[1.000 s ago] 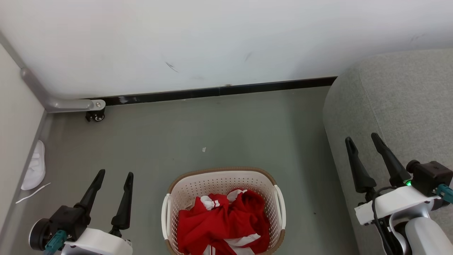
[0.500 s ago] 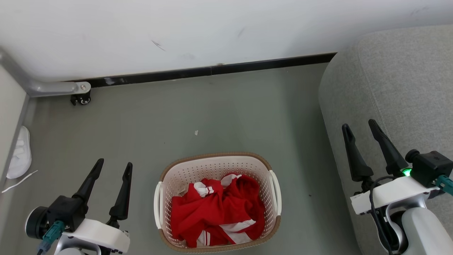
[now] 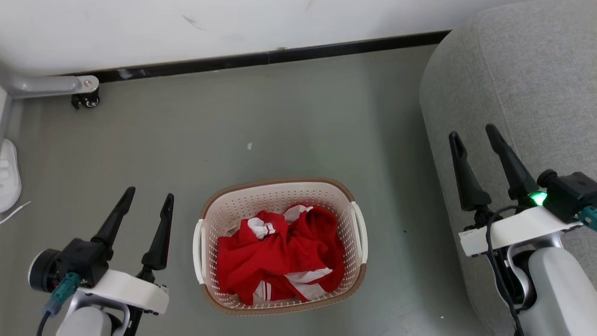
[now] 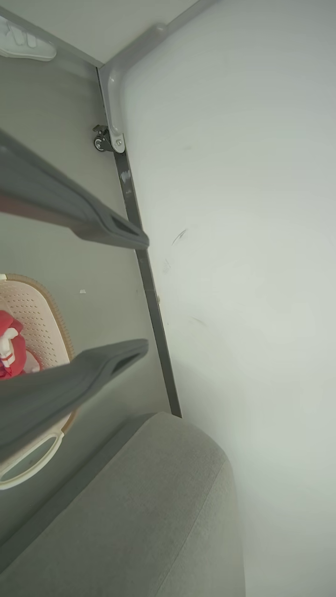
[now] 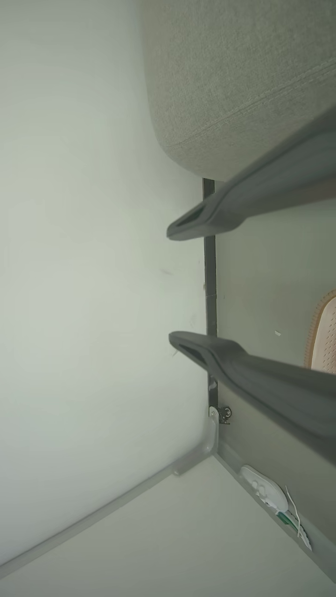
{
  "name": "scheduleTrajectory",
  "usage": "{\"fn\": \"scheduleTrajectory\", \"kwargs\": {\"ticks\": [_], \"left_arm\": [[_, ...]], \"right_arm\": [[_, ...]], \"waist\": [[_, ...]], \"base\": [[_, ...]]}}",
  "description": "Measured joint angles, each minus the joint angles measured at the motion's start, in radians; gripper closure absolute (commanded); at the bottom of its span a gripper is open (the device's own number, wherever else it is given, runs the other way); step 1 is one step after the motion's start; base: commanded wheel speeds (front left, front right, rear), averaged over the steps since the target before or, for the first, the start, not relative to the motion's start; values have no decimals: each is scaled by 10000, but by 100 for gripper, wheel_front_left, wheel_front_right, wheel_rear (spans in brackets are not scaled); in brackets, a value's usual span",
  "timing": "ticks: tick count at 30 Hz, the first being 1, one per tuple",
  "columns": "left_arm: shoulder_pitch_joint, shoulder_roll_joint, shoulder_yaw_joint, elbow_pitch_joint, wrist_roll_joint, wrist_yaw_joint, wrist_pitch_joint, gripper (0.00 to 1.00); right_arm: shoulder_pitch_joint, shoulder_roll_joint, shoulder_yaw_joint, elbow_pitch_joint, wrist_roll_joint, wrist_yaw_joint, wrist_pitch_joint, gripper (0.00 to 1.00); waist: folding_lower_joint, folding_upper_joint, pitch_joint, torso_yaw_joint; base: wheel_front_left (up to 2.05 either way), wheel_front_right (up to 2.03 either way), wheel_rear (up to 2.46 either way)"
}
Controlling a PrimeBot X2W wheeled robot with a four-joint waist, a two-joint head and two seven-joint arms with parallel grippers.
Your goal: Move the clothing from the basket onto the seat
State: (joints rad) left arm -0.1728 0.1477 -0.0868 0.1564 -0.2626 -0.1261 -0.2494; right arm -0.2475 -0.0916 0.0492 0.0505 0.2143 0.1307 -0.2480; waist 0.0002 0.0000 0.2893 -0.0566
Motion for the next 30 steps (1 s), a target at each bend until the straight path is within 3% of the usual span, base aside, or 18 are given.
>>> {"fn": "scheduleTrajectory", "kwargs": {"ticks": [30], "left_arm": [[-1275, 617, -1034, -10, -380, -2, -2, 0]], "right_arm": [[-1167, 288, 253, -263, -104, 0, -71, 0]], "waist": [[0, 0, 2427, -292]], "base": [[0, 0, 0]]}}
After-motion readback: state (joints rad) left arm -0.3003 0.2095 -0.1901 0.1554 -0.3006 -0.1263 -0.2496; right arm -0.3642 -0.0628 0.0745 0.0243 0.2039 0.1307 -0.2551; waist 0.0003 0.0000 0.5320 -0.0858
